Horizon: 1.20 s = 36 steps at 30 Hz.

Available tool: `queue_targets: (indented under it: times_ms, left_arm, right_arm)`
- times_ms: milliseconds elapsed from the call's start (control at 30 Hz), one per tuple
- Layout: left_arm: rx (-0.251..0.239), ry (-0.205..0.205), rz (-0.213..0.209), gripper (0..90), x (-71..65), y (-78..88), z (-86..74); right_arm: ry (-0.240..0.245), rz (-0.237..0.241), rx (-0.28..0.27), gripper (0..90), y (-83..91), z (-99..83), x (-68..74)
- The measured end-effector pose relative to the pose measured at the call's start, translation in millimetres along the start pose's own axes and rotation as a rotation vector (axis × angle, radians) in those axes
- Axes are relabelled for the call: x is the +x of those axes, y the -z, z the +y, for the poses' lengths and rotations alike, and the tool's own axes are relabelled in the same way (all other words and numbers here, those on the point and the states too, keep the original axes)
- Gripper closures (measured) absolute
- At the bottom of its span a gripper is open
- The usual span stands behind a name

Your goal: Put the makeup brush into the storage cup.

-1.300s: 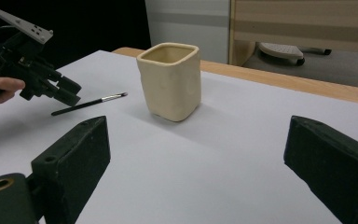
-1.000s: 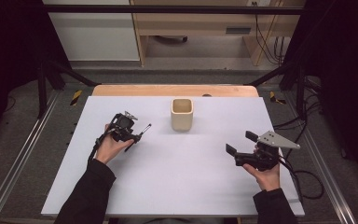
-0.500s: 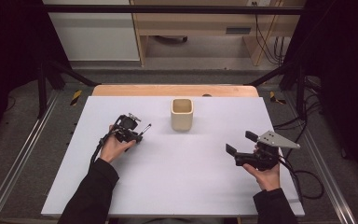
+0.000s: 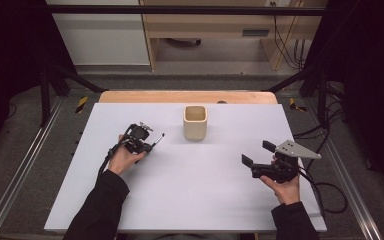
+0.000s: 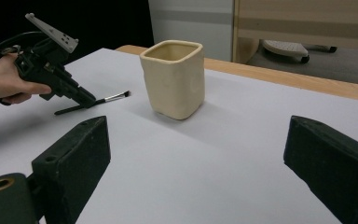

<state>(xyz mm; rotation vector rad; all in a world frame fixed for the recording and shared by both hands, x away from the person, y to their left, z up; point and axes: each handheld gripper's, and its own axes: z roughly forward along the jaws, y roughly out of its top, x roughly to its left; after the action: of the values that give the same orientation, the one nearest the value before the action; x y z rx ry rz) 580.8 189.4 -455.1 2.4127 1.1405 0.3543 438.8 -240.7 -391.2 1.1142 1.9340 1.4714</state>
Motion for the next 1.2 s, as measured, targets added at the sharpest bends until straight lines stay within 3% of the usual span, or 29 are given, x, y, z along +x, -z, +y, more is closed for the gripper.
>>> queue_targets:
  times_ms: [167, 400, 700, 1200]
  left_arm:
    - [-0.006, -0.011, 0.008, 83.8, -1.0, 0.2, -0.6]
    - [-0.044, 0.003, 0.02, 83.9, -2.5, 3.9, -3.5]
    - [-0.122, -0.013, 0.055, 84.0, -8.6, 36.0, -7.0]
    - [-0.272, 0.044, 0.074, 84.0, -22.1, 69.5, -37.4]
  right_arm:
    - [0.0, 0.0, 0.002, 7.4, -0.4, -0.1, 0.1]
    - [-0.002, -0.001, 0.002, 7.5, 0.5, 0.3, 0.2]
    - [-0.003, 0.001, -0.004, 7.4, 1.5, 1.0, 0.9]
    - [-0.013, 0.001, 0.006, 7.3, -0.4, 0.2, 2.1]
